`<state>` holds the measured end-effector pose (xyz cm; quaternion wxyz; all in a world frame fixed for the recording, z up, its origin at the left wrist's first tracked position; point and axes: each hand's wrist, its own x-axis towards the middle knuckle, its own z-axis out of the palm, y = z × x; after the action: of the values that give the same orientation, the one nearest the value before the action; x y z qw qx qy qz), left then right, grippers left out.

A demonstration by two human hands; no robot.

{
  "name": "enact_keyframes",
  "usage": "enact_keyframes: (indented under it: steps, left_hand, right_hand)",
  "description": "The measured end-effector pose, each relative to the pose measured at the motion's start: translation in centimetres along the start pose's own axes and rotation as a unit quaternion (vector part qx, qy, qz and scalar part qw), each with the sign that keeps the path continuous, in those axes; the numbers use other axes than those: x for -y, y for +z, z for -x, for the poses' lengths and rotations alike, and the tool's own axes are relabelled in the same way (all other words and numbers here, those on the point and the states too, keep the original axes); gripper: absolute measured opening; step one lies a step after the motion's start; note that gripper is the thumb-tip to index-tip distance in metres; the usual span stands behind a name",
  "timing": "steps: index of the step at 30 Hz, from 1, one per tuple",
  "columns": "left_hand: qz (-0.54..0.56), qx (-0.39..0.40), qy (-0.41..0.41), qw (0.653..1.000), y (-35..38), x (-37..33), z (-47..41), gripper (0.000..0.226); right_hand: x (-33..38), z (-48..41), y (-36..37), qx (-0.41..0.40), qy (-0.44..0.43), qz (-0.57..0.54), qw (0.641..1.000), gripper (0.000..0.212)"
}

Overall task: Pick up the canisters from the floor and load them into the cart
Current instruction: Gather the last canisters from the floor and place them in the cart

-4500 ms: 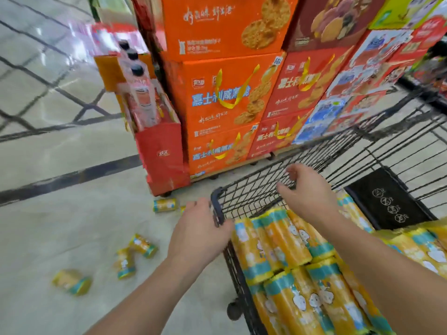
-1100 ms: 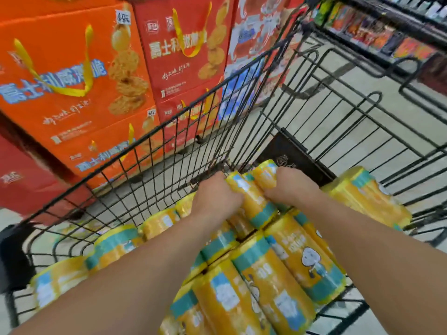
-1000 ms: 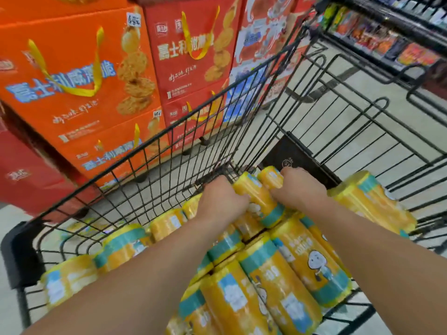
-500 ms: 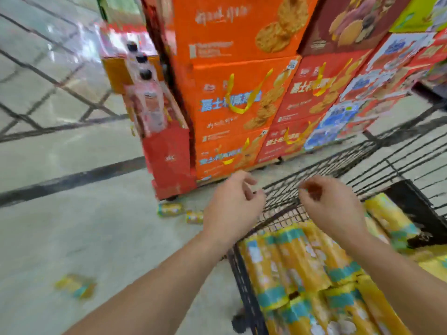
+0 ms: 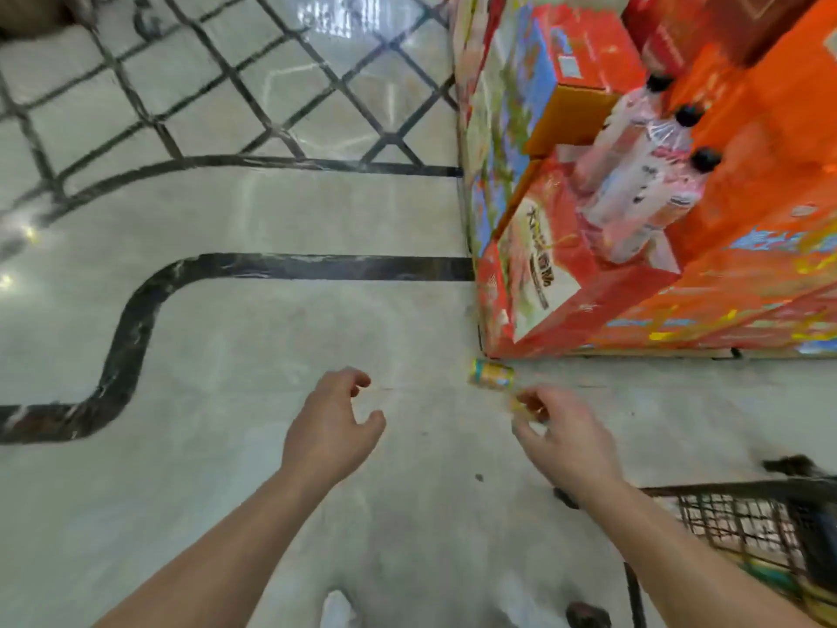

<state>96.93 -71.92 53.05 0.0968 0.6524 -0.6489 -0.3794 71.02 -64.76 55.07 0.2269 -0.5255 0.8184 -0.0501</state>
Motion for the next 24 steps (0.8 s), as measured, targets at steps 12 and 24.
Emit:
enact_keyframes:
  steps: [12,24]
  left_hand:
    - [-0.194,0.118,-0.018,0.974,14.6,14.3,-13.1,0.061]
    - [-0.532,0.282,0.066,0.796,34.8,32.1,-23.8,0.072]
  right_hand:
    - [-6.8,-14.8,19.5,0.131,0.020,0.077,0.988,0.051]
    - [-22.1,-35.2,40.0,0.123,0.047,0.224,0.966,0.081]
